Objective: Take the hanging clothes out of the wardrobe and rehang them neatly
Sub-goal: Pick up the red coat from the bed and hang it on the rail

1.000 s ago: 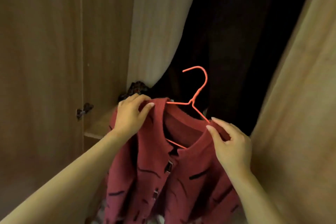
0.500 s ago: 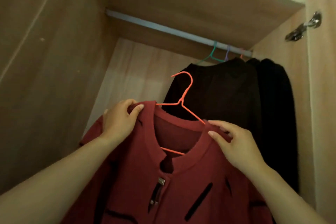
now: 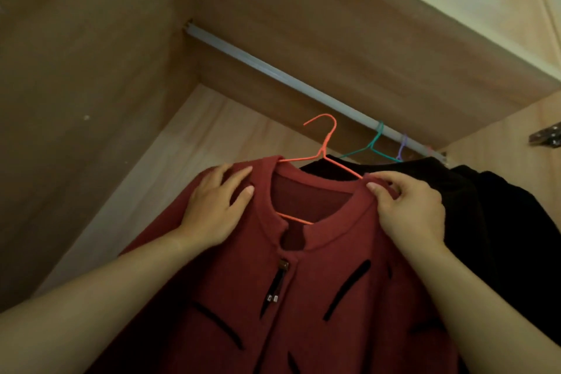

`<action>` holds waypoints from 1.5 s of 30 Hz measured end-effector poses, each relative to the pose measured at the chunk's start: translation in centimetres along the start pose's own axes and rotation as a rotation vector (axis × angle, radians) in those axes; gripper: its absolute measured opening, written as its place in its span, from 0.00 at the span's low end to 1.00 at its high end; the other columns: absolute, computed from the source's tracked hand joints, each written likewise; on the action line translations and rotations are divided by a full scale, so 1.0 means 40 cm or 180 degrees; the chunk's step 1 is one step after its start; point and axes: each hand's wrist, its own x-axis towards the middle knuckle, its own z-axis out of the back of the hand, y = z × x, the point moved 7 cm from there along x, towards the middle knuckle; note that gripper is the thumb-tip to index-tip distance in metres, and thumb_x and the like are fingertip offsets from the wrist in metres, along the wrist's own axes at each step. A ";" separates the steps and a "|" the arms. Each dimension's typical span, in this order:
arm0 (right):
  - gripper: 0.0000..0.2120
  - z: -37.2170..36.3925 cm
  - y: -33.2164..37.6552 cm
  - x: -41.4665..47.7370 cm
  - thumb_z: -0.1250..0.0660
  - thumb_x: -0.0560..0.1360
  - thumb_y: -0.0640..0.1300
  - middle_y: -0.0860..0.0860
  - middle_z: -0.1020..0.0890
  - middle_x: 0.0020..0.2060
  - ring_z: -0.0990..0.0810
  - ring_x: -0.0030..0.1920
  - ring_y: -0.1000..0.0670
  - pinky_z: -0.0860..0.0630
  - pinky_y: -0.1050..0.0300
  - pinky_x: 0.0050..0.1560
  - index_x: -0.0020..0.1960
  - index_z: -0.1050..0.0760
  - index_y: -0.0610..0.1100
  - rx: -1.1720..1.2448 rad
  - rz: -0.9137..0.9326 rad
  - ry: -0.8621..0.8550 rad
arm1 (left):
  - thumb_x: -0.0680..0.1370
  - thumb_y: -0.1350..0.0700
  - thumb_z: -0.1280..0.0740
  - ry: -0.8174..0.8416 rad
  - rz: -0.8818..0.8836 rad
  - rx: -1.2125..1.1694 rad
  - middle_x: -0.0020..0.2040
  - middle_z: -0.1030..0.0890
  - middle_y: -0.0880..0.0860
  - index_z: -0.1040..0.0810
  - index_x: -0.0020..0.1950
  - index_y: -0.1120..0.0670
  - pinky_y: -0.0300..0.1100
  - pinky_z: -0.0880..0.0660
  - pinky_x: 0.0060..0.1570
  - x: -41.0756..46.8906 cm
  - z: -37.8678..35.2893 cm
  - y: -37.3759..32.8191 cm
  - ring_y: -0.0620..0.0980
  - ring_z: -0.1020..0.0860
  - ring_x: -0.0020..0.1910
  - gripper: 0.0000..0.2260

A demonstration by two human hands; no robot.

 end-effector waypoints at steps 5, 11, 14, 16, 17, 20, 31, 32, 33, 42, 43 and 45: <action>0.08 -0.049 -0.060 0.178 0.33 0.74 0.50 0.47 0.17 0.48 0.21 0.52 0.41 0.27 0.53 0.50 0.52 0.20 0.55 -0.0160 -0.0150 -0.0301 | 0.68 0.30 0.57 0.0618 -0.0126 -0.0135 0.77 0.44 0.48 0.43 0.74 0.40 0.42 0.48 0.71 0.076 -0.154 -0.032 0.48 0.45 0.75 0.36; 0.09 -0.112 -0.116 0.363 0.35 0.75 0.49 0.47 0.18 0.52 0.22 0.54 0.42 0.28 0.55 0.47 0.54 0.21 0.55 -0.0318 -0.0467 -0.0431 | 0.78 0.38 0.48 0.0712 -0.0149 -0.0236 0.77 0.48 0.46 0.48 0.75 0.38 0.40 0.51 0.71 0.204 -0.277 -0.067 0.47 0.49 0.75 0.25; 0.09 -0.152 -0.130 0.398 0.35 0.76 0.48 0.46 0.18 0.53 0.22 0.55 0.42 0.27 0.55 0.48 0.54 0.21 0.55 -0.0303 -0.0556 -0.0424 | 0.70 0.26 0.54 0.0820 -0.0239 -0.0039 0.77 0.50 0.45 0.50 0.74 0.36 0.43 0.48 0.73 0.219 -0.326 -0.056 0.46 0.50 0.75 0.34; 0.09 -0.185 -0.131 0.407 0.35 0.76 0.48 0.47 0.18 0.53 0.21 0.55 0.43 0.29 0.57 0.46 0.54 0.21 0.54 -0.0309 -0.0591 -0.0309 | 0.56 0.19 0.67 0.0839 -0.0238 0.0063 0.77 0.50 0.44 0.51 0.73 0.34 0.47 0.45 0.73 0.208 -0.347 -0.030 0.45 0.50 0.75 0.47; 0.08 -0.202 -0.130 0.407 0.34 0.76 0.47 0.47 0.18 0.53 0.21 0.55 0.43 0.31 0.58 0.45 0.54 0.21 0.54 -0.0309 -0.0598 -0.0228 | 0.52 0.19 0.70 0.0867 -0.0239 0.0147 0.77 0.51 0.43 0.51 0.73 0.33 0.48 0.44 0.73 0.198 -0.358 -0.014 0.45 0.50 0.75 0.50; 0.08 -0.252 -0.117 0.388 0.32 0.74 0.47 0.48 0.19 0.54 0.22 0.56 0.44 0.30 0.58 0.46 0.53 0.20 0.54 -0.0405 -0.0557 0.0058 | 0.50 0.20 0.73 0.1018 -0.0241 0.0300 0.77 0.53 0.42 0.55 0.70 0.30 0.49 0.45 0.73 0.157 -0.383 0.030 0.43 0.52 0.75 0.49; 0.26 -0.243 -0.062 0.081 0.47 0.78 0.60 0.47 0.40 0.74 0.43 0.73 0.43 0.48 0.45 0.71 0.72 0.38 0.51 -0.1663 0.0509 0.0145 | 0.61 0.22 0.70 0.1197 -0.0205 0.0240 0.77 0.48 0.44 0.51 0.72 0.32 0.40 0.50 0.73 -0.101 -0.348 0.166 0.43 0.49 0.75 0.41; 0.26 -0.244 -0.068 0.028 0.48 0.78 0.60 0.47 0.42 0.75 0.46 0.74 0.44 0.50 0.45 0.72 0.73 0.39 0.51 -0.1540 0.0482 0.0260 | 0.62 0.22 0.69 0.1226 -0.0198 0.0164 0.77 0.47 0.44 0.50 0.72 0.33 0.36 0.52 0.71 -0.133 -0.334 0.173 0.41 0.48 0.74 0.40; 0.27 -0.246 -0.071 -0.029 0.49 0.78 0.60 0.48 0.43 0.75 0.48 0.75 0.45 0.50 0.45 0.72 0.73 0.39 0.51 -0.1450 0.0479 0.0369 | 0.63 0.22 0.67 0.1250 -0.0199 0.0081 0.76 0.46 0.44 0.49 0.71 0.32 0.34 0.53 0.69 -0.165 -0.319 0.177 0.40 0.48 0.73 0.38; 0.32 -0.261 -0.091 -0.634 0.52 0.75 0.64 0.47 0.34 0.72 0.38 0.73 0.45 0.42 0.44 0.69 0.71 0.35 0.47 -0.1193 0.0021 0.1361 | 0.73 0.29 0.58 0.2061 -0.0295 -0.0044 0.75 0.43 0.42 0.47 0.73 0.33 0.55 0.41 0.71 -0.524 -0.192 0.195 0.40 0.46 0.74 0.29; 0.31 -0.254 -0.091 -0.698 0.51 0.75 0.63 0.46 0.33 0.71 0.36 0.72 0.44 0.40 0.43 0.67 0.71 0.34 0.46 -0.1179 -0.0092 0.1479 | 0.73 0.29 0.58 0.2195 -0.0294 -0.0047 0.75 0.43 0.42 0.48 0.73 0.34 0.56 0.41 0.71 -0.573 -0.180 0.198 0.40 0.46 0.74 0.29; 0.31 -0.236 -0.088 -0.831 0.50 0.75 0.63 0.46 0.32 0.70 0.34 0.71 0.44 0.36 0.41 0.65 0.71 0.34 0.46 -0.1180 -0.0300 0.1763 | 0.73 0.29 0.59 0.2461 -0.0336 -0.0044 0.75 0.42 0.42 0.47 0.74 0.35 0.58 0.40 0.70 -0.675 -0.157 0.201 0.41 0.46 0.74 0.29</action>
